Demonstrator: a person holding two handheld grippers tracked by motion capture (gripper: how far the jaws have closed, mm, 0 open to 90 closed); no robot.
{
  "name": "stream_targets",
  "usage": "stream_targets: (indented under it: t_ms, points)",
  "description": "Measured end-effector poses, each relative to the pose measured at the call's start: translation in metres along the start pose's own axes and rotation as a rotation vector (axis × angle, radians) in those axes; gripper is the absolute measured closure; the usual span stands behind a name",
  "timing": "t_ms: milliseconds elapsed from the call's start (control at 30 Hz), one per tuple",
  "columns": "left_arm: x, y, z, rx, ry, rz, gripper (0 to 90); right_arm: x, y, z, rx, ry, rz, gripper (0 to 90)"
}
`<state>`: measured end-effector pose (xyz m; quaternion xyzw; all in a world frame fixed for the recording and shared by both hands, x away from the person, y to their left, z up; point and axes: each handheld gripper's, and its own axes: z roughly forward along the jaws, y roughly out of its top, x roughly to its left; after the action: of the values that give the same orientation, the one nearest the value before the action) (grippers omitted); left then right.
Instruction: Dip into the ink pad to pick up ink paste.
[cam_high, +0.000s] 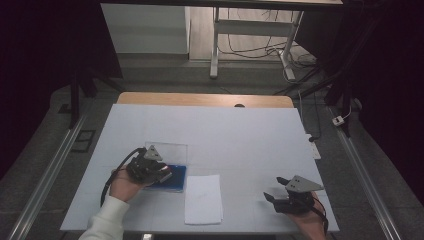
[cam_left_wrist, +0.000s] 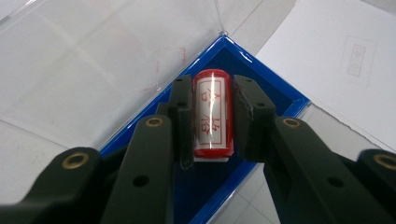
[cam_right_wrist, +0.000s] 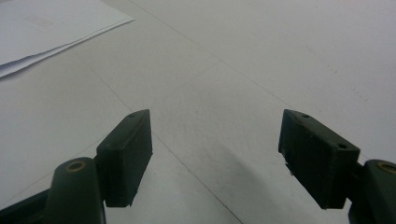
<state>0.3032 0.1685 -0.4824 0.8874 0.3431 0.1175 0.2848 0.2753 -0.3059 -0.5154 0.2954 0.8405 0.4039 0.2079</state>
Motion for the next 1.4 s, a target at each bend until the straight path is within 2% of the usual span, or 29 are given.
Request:
stream_targets:
  t_ms: [633,967,1400]
  points:
    - [0.0003,0.0028,0.0046,0.044,-0.002,-0.018,70.8,0.0004,-0.0004,0.0012,0.010,0.003,-0.003,25.7]
    - [-0.0058,0.0053,0.0072,0.066,0.034,0.007,71.0,0.0029,0.0008,0.0023,0.017,0.008,-0.011,25.7]
    - [-0.0044,0.0058,0.0078,0.072,0.024,0.010,71.1,0.0012,-0.0005,0.0030,0.023,0.008,-0.008,25.7]
